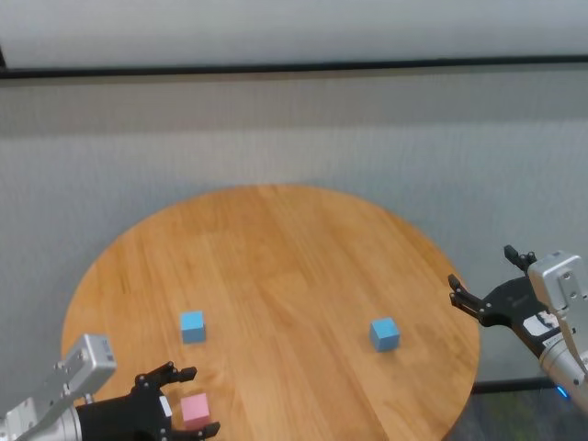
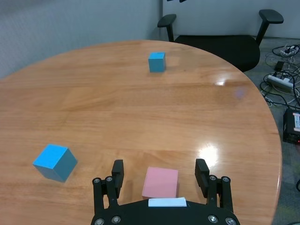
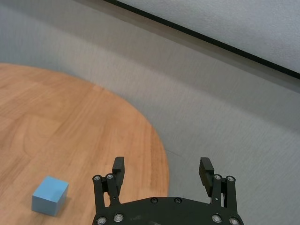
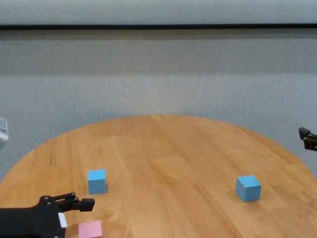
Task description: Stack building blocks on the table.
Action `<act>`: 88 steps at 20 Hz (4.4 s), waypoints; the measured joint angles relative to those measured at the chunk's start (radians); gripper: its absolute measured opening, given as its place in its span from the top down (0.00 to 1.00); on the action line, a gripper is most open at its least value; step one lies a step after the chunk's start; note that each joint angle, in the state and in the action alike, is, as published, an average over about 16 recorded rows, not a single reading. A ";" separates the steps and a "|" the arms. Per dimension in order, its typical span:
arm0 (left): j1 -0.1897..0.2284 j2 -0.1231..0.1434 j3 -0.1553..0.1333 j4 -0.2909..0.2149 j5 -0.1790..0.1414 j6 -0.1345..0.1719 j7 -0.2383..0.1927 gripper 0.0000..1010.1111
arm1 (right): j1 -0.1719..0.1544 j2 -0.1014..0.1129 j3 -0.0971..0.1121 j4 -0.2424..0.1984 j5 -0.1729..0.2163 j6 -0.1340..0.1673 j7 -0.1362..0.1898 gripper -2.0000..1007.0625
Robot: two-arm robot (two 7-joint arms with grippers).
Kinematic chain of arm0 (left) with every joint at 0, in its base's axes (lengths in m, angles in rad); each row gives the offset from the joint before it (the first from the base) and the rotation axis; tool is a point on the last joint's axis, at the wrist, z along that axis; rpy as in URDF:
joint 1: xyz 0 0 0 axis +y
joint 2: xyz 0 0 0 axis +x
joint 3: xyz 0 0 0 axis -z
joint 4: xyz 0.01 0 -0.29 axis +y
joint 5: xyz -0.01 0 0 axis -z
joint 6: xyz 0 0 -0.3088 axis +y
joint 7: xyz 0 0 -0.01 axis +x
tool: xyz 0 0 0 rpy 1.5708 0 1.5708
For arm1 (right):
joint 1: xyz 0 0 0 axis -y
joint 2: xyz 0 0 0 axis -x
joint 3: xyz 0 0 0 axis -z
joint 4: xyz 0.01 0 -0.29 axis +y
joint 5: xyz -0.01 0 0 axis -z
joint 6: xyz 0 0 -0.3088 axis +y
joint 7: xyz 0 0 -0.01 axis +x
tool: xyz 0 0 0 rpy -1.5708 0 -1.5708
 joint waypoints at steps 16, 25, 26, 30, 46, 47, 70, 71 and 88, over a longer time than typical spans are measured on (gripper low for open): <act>-0.009 -0.009 0.008 0.030 0.008 0.003 -0.013 0.01 | 0.000 0.000 0.000 0.000 0.000 0.000 0.000 0.01; -0.007 -0.002 0.026 0.017 0.025 0.002 -0.024 0.08 | 0.000 0.000 0.000 0.000 0.000 0.000 0.000 0.01; -0.006 -0.001 0.027 0.015 0.027 0.002 -0.024 0.10 | 0.000 0.000 0.000 0.000 0.000 0.000 0.000 0.01; -0.005 0.003 0.034 0.007 0.033 0.002 -0.025 0.18 | 0.000 0.000 0.000 0.000 0.000 0.000 0.000 0.01; 0.010 0.016 0.021 -0.049 0.041 0.040 0.031 0.57 | 0.000 0.000 0.000 0.000 0.000 0.000 0.000 0.01; 0.013 0.017 0.018 -0.062 0.042 0.047 0.040 0.58 | 0.000 0.000 0.000 0.000 0.000 0.000 0.000 0.01; -0.082 -0.135 0.029 -0.274 0.158 0.298 0.275 0.60 | 0.000 0.000 0.000 0.000 0.000 0.000 0.000 0.01; -0.093 -0.148 0.032 -0.259 0.167 0.304 0.283 0.60 | 0.000 0.000 0.000 0.000 0.000 0.000 0.000 0.01; -0.202 -0.303 0.011 0.017 0.194 0.305 0.322 0.60 | 0.000 0.000 0.000 0.000 0.000 0.000 0.000 0.01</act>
